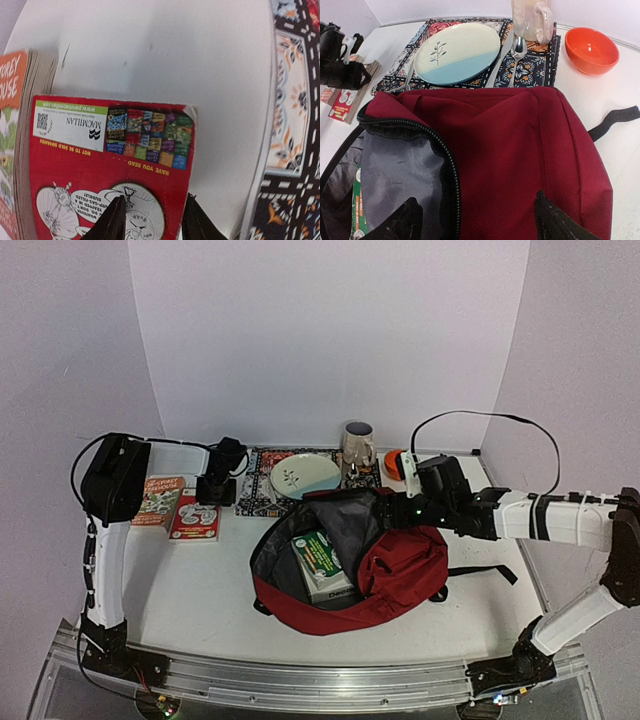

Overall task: Pack the student bag
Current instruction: Move the book to the center of the board, then pick up the book at the center of the board, then pass from the left arm to the right

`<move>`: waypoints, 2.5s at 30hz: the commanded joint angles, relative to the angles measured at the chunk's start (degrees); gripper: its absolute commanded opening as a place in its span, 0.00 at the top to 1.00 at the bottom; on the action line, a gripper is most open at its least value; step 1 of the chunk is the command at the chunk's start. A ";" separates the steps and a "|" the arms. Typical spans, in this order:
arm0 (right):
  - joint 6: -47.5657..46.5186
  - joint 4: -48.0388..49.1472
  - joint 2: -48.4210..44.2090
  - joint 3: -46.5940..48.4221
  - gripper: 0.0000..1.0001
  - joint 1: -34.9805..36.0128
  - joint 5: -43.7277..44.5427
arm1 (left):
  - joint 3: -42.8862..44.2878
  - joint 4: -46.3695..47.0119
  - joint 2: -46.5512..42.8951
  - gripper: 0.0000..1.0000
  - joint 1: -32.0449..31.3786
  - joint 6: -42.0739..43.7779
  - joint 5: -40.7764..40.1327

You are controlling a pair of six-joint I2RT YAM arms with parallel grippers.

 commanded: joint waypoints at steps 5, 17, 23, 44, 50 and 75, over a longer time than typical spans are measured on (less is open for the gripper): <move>-1.88 0.45 -3.21 0.37 0.21 -0.16 2.39 | -16.47 -5.92 -11.96 0.84 -2.23 -2.35 8.58; -3.43 0.30 -6.81 0.79 0.10 -0.18 1.49 | -28.39 -5.91 -27.88 1.00 -4.50 -4.70 12.36; -4.70 -0.95 -10.49 2.32 0.03 -0.16 -1.97 | -29.30 -5.97 -40.28 1.00 -4.65 -4.71 14.25; 6.54 5.61 1.26 16.07 0.02 2.92 -22.36 | -20.07 -4.15 -59.25 1.00 -4.76 6.77 29.00; 15.16 7.34 8.25 21.61 0.02 3.45 -24.51 | -18.36 -2.58 -60.36 1.00 -7.65 11.03 33.34; 36.07 22.39 16.77 23.14 0.02 5.65 -31.80 | -26.62 17.17 -56.68 1.00 -30.81 20.32 18.21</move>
